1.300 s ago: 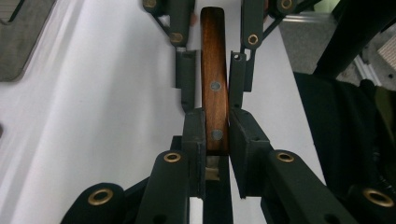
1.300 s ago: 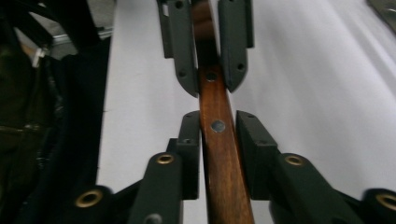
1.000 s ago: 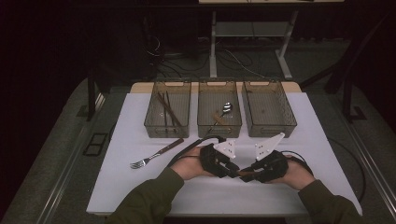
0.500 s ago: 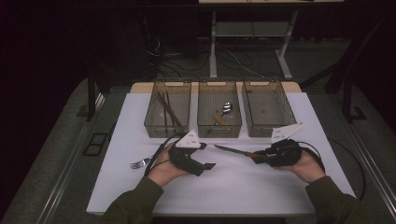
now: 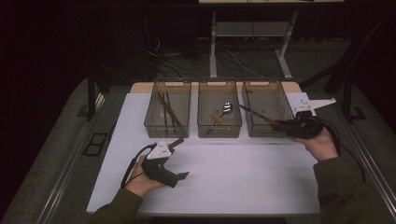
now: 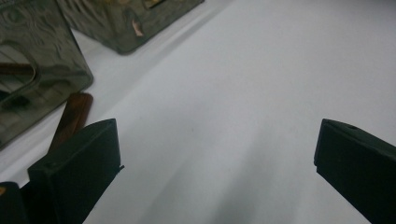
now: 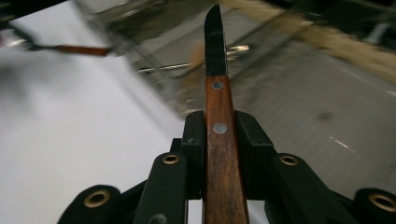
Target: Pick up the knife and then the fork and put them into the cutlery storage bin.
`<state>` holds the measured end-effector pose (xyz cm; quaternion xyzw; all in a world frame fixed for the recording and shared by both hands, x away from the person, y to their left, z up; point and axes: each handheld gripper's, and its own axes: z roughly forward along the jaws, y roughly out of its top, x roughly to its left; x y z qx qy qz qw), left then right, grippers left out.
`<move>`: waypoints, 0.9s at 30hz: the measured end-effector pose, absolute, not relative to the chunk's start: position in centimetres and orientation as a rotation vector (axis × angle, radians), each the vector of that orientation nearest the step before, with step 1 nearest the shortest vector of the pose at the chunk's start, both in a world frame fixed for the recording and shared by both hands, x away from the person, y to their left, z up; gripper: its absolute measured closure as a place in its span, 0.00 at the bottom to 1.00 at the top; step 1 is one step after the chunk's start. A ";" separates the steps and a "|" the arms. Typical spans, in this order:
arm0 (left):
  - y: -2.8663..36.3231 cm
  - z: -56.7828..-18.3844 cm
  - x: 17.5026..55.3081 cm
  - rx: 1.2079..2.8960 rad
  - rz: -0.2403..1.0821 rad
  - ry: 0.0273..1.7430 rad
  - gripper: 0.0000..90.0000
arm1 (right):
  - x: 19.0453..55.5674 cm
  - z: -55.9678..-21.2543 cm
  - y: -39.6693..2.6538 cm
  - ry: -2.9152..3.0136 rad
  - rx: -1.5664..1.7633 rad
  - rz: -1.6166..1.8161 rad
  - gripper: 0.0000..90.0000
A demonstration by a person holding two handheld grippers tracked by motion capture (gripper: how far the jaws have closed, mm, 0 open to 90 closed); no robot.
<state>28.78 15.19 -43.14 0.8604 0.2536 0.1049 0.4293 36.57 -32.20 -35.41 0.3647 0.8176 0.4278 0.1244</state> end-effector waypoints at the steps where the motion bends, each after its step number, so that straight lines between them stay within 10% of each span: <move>1: 15.3 -43.1 28.7 2.162 0.268 0.634 0.00 | 37.1 -35.3 -32.6 2.359 1.090 1.245 0.83; 23: 15.4 -42.9 28.5 2.154 0.228 0.610 0.00 | 44.2 -37.7 -33.1 2.231 1.414 1.030 0.83; 27: 15.4 -42.9 28.4 2.154 0.223 0.605 0.00 | 44.5 -38.0 -32.9 2.212 1.420 0.996 0.56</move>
